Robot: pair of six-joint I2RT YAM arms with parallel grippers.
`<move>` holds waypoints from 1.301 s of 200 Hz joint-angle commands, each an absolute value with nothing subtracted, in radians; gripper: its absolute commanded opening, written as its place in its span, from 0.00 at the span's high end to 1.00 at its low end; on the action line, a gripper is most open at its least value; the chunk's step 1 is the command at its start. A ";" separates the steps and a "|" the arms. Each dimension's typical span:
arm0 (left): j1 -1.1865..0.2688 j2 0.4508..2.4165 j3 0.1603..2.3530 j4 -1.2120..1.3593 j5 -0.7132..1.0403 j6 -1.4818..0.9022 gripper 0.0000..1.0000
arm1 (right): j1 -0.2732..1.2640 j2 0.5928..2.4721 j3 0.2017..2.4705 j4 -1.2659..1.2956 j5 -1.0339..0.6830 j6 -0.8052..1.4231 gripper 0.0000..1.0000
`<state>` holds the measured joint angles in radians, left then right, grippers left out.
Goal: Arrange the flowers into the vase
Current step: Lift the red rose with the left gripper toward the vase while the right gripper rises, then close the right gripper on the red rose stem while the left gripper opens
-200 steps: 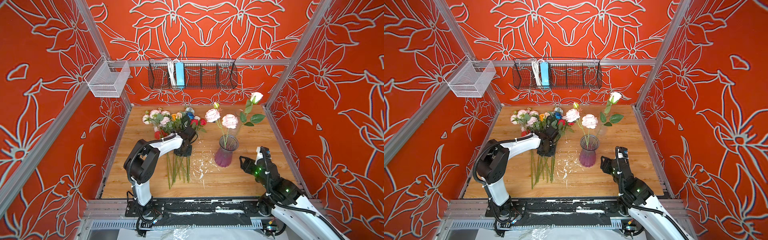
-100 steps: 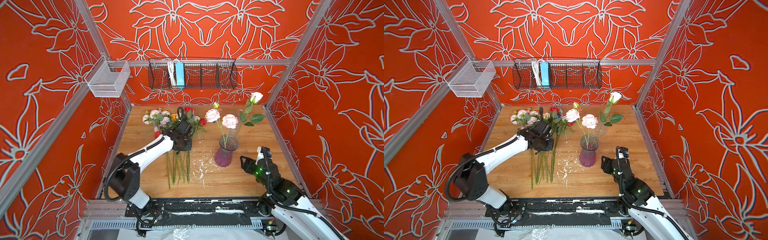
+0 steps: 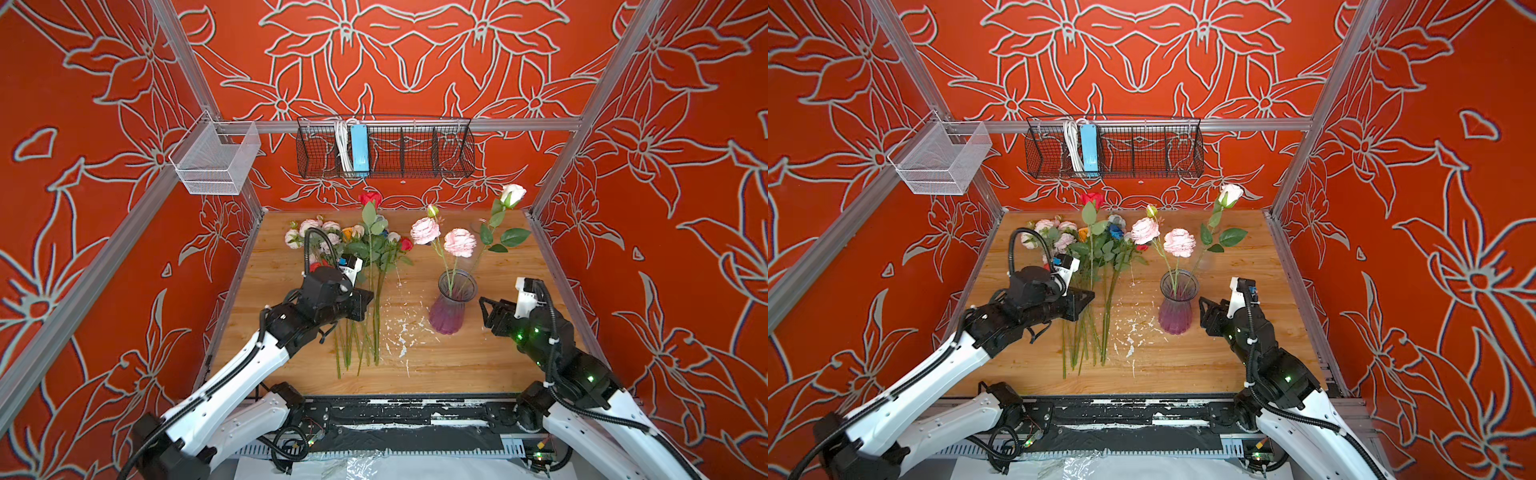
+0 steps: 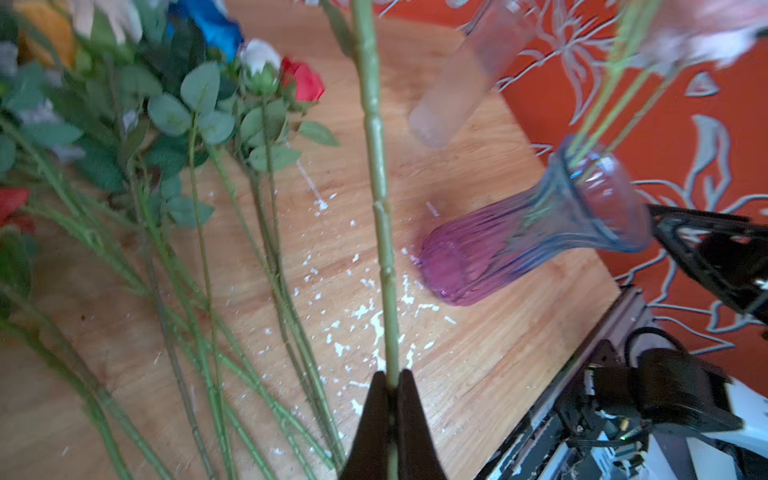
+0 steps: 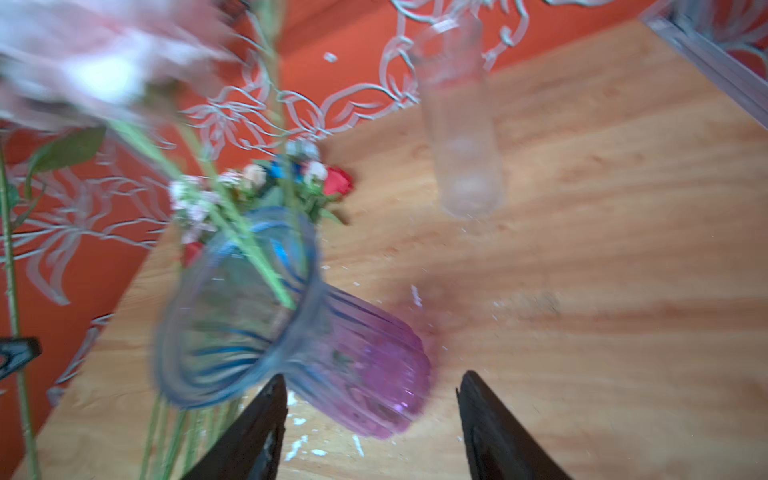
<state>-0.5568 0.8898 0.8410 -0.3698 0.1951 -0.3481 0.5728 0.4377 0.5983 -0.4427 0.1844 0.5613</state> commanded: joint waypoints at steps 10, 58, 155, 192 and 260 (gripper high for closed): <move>-0.624 0.822 0.894 -0.201 0.211 -0.260 1.00 | 0.573 0.407 0.680 -0.347 -0.003 0.451 0.31; -0.865 0.978 1.104 -0.198 0.097 -0.168 1.00 | 0.574 0.470 0.766 -0.271 -0.209 0.384 0.31; -0.942 1.231 1.243 -0.118 0.167 -0.198 1.00 | 0.574 0.689 0.916 -0.093 -0.482 0.378 0.30; -0.945 1.240 1.239 -0.124 0.173 -0.203 1.00 | 0.574 0.781 0.932 -0.031 -0.489 0.393 0.33; -0.946 1.235 1.230 -0.130 0.163 -0.194 1.00 | 0.573 0.858 0.943 0.087 -0.504 0.476 0.78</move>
<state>-0.9382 1.2392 1.2175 -0.1547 0.1581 -0.2020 0.5728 0.8528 0.9062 0.0048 -0.4721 0.4393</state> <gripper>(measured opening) 0.048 0.318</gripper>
